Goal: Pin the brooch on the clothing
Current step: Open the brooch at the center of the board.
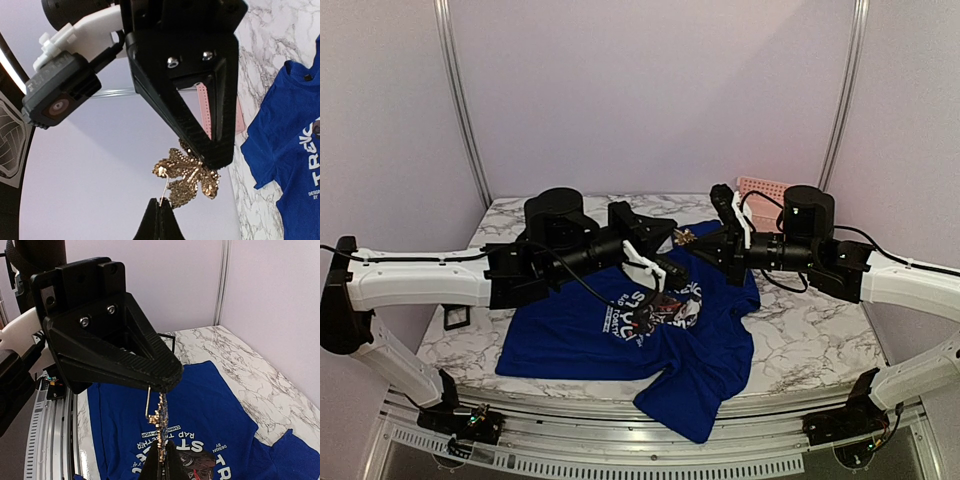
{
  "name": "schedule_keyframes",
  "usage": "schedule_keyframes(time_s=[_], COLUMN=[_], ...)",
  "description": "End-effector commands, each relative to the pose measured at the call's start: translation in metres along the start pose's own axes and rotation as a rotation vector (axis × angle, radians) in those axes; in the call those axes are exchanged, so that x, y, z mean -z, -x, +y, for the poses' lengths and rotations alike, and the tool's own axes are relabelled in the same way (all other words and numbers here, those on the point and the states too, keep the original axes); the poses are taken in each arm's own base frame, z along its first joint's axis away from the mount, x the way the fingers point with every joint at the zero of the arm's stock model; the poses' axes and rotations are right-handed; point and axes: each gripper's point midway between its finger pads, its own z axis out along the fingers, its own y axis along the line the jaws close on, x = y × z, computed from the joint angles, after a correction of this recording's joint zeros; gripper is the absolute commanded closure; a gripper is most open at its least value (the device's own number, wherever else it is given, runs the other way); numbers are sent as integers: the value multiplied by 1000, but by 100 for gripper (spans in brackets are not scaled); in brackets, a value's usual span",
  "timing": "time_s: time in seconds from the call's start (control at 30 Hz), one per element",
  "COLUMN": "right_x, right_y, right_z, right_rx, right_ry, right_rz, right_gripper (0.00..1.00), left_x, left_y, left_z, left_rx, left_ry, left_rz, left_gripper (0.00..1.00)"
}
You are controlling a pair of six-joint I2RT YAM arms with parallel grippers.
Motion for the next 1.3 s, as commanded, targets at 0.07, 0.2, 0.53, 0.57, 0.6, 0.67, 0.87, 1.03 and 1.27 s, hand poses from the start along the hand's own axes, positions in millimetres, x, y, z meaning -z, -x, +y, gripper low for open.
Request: schedule_keyframes(time_s=[0.07, 0.2, 0.53, 0.57, 0.6, 0.67, 0.87, 1.03, 1.27], right_x=[4, 3, -8, -9, -9, -10, -12, -12, -16], right_y=[11, 14, 4, 4, 5, 5, 11, 19, 20], right_z=[-2, -11, -42, -42, -41, -43, -44, -43, -40], right_rx=[3, -31, -224, -232, -235, -245, -252, -253, -264], right_ry=[-27, -73, -211, -212, -211, -218, -218, -202, -181], right_rz=[-37, -49, -75, -86, -99, -109, -137, -170, -170], right_gripper=[100, 100, 100, 100, 100, 100, 100, 100, 100], left_x=[-3, -2, -1, -1, 0, 1, 2, 3, 2], left_y=[0, 2, 12, 14, 16, 21, 27, 36, 44], left_z=[-15, -16, -2, -4, -7, -11, -17, -29, -33], left_rx=[-15, -17, 143, 182, 206, 247, 419, 616, 829], left_ry=[-57, -49, -10, -20, -31, -47, -75, -132, -146], left_rz=[6, 13, 62, 64, 65, 62, 75, 63, 45], left_gripper=[100, 100, 100, 100, 100, 100, 100, 100, 100])
